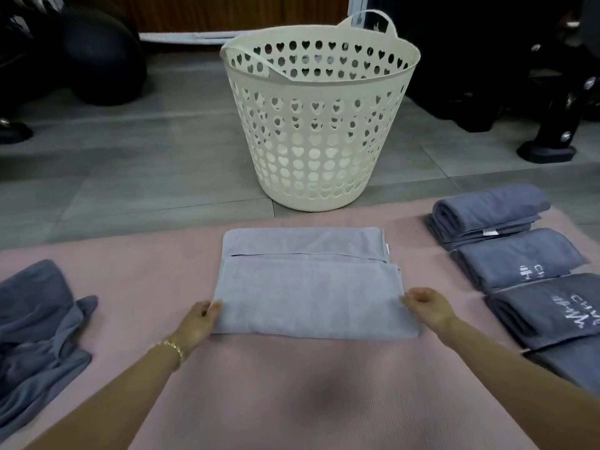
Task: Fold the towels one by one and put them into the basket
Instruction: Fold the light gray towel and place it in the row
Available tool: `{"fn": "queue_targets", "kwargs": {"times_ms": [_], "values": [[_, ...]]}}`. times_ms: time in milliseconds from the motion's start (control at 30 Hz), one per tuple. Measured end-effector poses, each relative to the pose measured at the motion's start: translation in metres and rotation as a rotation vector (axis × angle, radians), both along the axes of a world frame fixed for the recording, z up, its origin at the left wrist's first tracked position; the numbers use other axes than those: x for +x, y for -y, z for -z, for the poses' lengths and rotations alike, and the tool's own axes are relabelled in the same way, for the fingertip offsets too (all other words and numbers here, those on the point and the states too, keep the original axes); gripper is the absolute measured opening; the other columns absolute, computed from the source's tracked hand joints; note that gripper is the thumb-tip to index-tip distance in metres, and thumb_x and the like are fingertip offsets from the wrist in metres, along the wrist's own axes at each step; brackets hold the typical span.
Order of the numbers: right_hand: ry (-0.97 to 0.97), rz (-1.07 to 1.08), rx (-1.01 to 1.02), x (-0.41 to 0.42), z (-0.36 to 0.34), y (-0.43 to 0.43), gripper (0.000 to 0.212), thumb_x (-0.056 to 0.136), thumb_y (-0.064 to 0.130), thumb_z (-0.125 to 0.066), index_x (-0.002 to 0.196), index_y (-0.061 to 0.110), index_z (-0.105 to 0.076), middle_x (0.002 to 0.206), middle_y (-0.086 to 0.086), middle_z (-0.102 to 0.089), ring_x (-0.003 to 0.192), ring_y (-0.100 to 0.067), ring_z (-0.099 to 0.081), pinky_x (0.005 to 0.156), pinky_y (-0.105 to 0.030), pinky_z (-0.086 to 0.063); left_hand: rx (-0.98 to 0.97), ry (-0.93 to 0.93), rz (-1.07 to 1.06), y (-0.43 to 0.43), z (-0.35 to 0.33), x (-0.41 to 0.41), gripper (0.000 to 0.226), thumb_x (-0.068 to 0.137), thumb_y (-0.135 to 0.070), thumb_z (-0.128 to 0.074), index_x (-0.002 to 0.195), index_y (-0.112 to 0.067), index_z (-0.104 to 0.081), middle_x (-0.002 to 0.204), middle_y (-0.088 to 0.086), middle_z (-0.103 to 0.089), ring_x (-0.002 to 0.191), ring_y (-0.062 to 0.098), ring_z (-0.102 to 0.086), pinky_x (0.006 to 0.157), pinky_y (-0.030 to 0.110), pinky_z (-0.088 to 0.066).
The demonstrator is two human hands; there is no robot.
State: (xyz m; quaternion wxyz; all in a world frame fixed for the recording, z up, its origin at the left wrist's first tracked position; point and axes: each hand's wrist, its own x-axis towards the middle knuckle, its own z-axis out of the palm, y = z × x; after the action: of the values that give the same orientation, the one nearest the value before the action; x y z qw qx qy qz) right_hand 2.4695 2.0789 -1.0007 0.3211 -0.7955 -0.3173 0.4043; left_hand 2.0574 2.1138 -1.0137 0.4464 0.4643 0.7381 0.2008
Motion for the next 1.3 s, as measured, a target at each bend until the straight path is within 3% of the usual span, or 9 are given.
{"fn": "queue_targets", "kwargs": {"times_ms": [100, 267, 500, 700, 867, 1033, 1133, 1200, 1300], "values": [[0.026, -0.031, -0.095, -0.002, 0.009, 0.0, 0.035, 0.081, 0.01, -0.073, 0.111, -0.003, -0.058, 0.107, -0.014, -0.059, 0.092, -0.023, -0.05, 0.082, -0.026, -0.038, 0.027, -0.122, 0.021, 0.0, 0.014, 0.003, 0.042, 0.093, -0.035, -0.054, 0.106, 0.005, -0.059, 0.104, 0.024, -0.064, 0.097, 0.037, -0.06, 0.077, 0.038, -0.044], [-0.018, 0.029, -0.166, 0.002, 0.018, -0.005, 0.036, 0.08, 0.016, -0.075, 0.106, -0.003, -0.061, 0.104, -0.016, -0.06, 0.091, -0.029, -0.055, 0.078, -0.034, -0.045, 0.099, 0.021, -0.105, -0.012, 0.012, 0.012, 0.023, 0.09, -0.025, -0.061, 0.088, -0.003, -0.061, 0.077, 0.006, -0.06, 0.074, 0.024, -0.055, 0.057, 0.025, -0.046], [-0.003, -0.086, -0.129, -0.009, 0.019, -0.008, 0.022, 0.089, 0.022, -0.063, 0.096, 0.002, -0.058, 0.101, -0.014, -0.061, 0.088, -0.029, -0.056, 0.078, -0.036, -0.046, 0.096, 0.158, -0.068, -0.018, 0.002, 0.015, 0.02, 0.09, -0.025, -0.062, 0.099, -0.008, -0.066, 0.095, 0.009, -0.067, 0.081, 0.023, -0.063, 0.071, 0.032, -0.052], [0.005, -0.158, -0.045, -0.007, 0.008, 0.007, 0.024, 0.091, 0.025, -0.061, 0.094, 0.002, -0.059, 0.088, -0.011, -0.062, 0.069, -0.018, -0.057, 0.054, -0.024, -0.042, 0.124, 0.117, -0.022, 0.0, -0.002, 0.0, 0.023, 0.091, -0.027, -0.06, 0.102, -0.007, -0.067, 0.096, 0.009, -0.068, 0.083, 0.023, -0.063, 0.073, 0.028, -0.046], [-0.176, -0.274, -0.168, -0.005, 0.01, 0.063, 0.014, 0.089, 0.02, -0.064, 0.092, 0.006, -0.064, 0.079, -0.003, -0.069, 0.061, -0.009, -0.065, 0.049, -0.014, -0.046, -0.138, 0.104, 0.197, 0.048, 0.003, -0.037, 0.019, 0.089, -0.033, -0.061, 0.098, -0.019, -0.07, 0.082, -0.014, -0.073, 0.078, 0.005, -0.068, 0.066, 0.017, -0.05], [0.017, -0.196, -0.121, -0.003, 0.033, 0.091, 0.021, 0.08, 0.015, -0.074, 0.078, 0.009, -0.054, 0.071, -0.001, -0.059, 0.066, -0.016, -0.055, 0.055, -0.017, -0.043, -0.358, -0.002, 0.385, 0.061, 0.012, -0.052, 0.027, 0.087, -0.046, -0.061, 0.101, -0.024, -0.067, 0.091, -0.012, -0.072, 0.08, 0.002, -0.069, 0.065, 0.013, -0.05], [0.085, -0.119, -0.01, -0.001, 0.027, 0.077, 0.024, 0.074, 0.01, -0.079, 0.078, 0.011, -0.055, 0.073, -0.002, -0.058, 0.071, -0.021, -0.055, 0.058, -0.013, -0.043, -0.16, -0.169, 0.33, 0.04, 0.019, -0.048, 0.05, 0.078, -0.052, -0.066, 0.097, -0.006, -0.062, 0.087, 0.003, -0.068, 0.071, 0.015, -0.063, 0.065, 0.026, -0.05], [0.047, -0.072, 0.002, -0.003, 0.019, 0.061, 0.014, 0.079, 0.008, -0.074, 0.081, 0.004, -0.061, 0.072, -0.004, -0.058, 0.064, -0.019, -0.052, 0.053, -0.012, -0.043, 0.086, -0.322, 0.24, 0.031, 0.016, -0.039, 0.055, 0.079, -0.047, -0.068, 0.111, -0.005, -0.051, 0.111, 0.012, -0.057, 0.092, 0.025, -0.057, 0.083, 0.037, -0.047], [-0.019, -0.082, -0.131, -0.003, 0.012, 0.041, 0.025, 0.09, 0.016, -0.063, 0.082, -0.007, -0.066, 0.068, -0.012, -0.056, 0.053, -0.02, -0.046, 0.047, -0.027, -0.041, 0.254, -0.501, 0.527, 0.018, 0.008, -0.02, 0.09, 0.065, -0.074, -0.039, 0.135, -0.017, -0.044, 0.135, 0.003, -0.045, 0.123, 0.027, -0.043, 0.103, 0.037, -0.035]]}}
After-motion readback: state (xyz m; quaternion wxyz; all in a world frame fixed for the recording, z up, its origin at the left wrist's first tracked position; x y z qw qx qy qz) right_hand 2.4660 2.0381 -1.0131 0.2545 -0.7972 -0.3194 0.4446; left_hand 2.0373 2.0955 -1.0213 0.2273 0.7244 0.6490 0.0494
